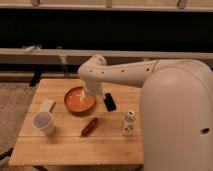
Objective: Place the pepper in the ceramic bowl
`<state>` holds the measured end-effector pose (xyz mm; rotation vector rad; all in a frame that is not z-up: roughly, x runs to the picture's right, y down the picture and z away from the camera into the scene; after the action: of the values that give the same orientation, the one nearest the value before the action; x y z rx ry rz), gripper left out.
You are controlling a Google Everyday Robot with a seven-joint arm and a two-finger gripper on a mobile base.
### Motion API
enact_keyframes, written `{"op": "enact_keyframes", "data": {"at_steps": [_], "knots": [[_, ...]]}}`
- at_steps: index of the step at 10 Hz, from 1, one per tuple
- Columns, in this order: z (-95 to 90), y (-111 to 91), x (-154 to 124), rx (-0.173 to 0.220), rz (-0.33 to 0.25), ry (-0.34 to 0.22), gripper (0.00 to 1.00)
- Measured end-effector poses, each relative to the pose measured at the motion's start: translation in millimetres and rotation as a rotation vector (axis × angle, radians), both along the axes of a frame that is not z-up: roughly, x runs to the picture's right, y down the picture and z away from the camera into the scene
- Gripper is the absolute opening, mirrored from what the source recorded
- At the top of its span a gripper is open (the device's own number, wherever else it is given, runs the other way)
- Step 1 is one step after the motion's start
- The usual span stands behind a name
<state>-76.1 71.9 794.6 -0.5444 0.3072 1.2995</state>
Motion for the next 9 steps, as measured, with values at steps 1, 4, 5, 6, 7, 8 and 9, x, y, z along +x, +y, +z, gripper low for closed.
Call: {"op": "enact_keyframes", "data": {"at_steps": [1,4,5,6,7,8,9], "knots": [[-8.8,10.2,-5.4,-0.005,-0.002,-0.002,0.8],[-24.2,50.1,-15.0,-0.047,0.016,0.01,0.8],[-20.8,59.2,-13.0,-0.063,0.032,0.026,0.8],[-15.3,69.9,-11.0,-0.084,0.05,0.049,0.8],[-9.9,79.3,-9.7,-0.101,0.061,0.065,0.8],[-5.5,86.9,-10.0,-0.116,0.069,0.078,0.8],[2.9,97.6,-10.9,-0.136,0.071,0.09,0.8]]}}
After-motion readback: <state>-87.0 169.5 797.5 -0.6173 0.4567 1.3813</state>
